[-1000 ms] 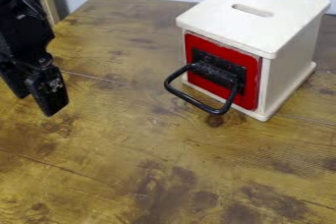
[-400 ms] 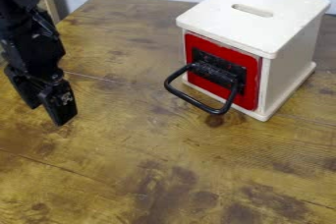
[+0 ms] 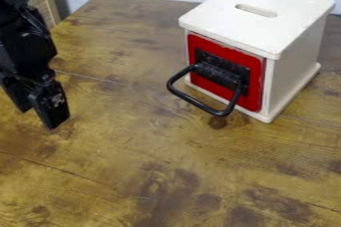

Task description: Close the drawer

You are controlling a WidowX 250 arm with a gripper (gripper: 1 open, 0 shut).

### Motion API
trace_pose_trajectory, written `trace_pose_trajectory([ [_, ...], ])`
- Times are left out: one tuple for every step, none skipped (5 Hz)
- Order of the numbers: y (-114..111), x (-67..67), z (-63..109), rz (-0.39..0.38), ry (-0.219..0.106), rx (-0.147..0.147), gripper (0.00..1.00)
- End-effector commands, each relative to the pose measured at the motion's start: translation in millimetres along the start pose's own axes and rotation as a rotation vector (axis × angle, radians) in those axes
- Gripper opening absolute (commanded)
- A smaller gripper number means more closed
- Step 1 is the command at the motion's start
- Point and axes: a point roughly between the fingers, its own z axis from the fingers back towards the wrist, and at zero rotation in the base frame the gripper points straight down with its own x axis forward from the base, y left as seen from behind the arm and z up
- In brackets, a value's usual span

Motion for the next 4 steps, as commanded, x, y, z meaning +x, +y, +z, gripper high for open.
trace_pose_trajectory([
  [-1.9,1.5,23.9,0.067,-0.093,0.056,1.00],
  [-13.5,3.1,18.9,0.109,-0.080,0.043,1.00],
  [-13.5,5.4,16.1,0.120,-0.075,0.039,1.00],
  [-8.1,4.5,13.8,0.133,-0.068,0.037,1.00],
])
